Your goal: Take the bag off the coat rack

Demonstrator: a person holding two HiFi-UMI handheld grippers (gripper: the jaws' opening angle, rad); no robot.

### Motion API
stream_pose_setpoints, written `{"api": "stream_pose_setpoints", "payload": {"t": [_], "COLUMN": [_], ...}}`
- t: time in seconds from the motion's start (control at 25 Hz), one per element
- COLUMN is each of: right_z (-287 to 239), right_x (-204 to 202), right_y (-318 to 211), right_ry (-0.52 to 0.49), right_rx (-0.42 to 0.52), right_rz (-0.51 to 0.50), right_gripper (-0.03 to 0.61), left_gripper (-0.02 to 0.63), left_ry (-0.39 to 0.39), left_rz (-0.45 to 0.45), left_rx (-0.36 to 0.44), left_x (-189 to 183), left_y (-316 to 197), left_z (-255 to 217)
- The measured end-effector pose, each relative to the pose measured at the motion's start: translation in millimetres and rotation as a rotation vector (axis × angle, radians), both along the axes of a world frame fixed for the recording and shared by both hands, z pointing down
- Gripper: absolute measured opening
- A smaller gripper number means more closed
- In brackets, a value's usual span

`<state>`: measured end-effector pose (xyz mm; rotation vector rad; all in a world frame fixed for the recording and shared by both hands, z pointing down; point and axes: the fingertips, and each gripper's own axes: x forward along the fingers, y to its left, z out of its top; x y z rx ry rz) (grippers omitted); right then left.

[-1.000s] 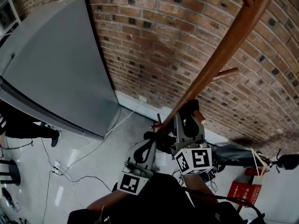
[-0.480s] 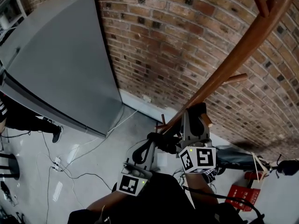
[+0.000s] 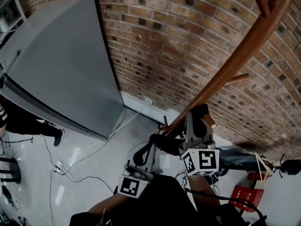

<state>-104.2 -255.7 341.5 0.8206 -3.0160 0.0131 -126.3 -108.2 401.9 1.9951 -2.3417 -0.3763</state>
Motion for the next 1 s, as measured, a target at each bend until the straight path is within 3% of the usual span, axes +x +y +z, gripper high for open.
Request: {"api": "stream_pose_setpoints", "payload": {"t": [0.2,1.0], "right_z": [-13,-37], "right_x": [-1,6], "right_y": [8,27], "right_ry": [-0.005,-0.027], "right_rx": [-0.012,0.025], "right_rz": [-0.034,-0.009], "right_gripper": [0.017,0.018], "left_gripper": [0.017,0.017], "left_ry": [0.03,0.02], "left_rz": [0.012,0.015], "left_rx": [-0.009,-0.01], "left_x": [-2,1], "left_y": [-1,10], "left_z": [5,3]}}
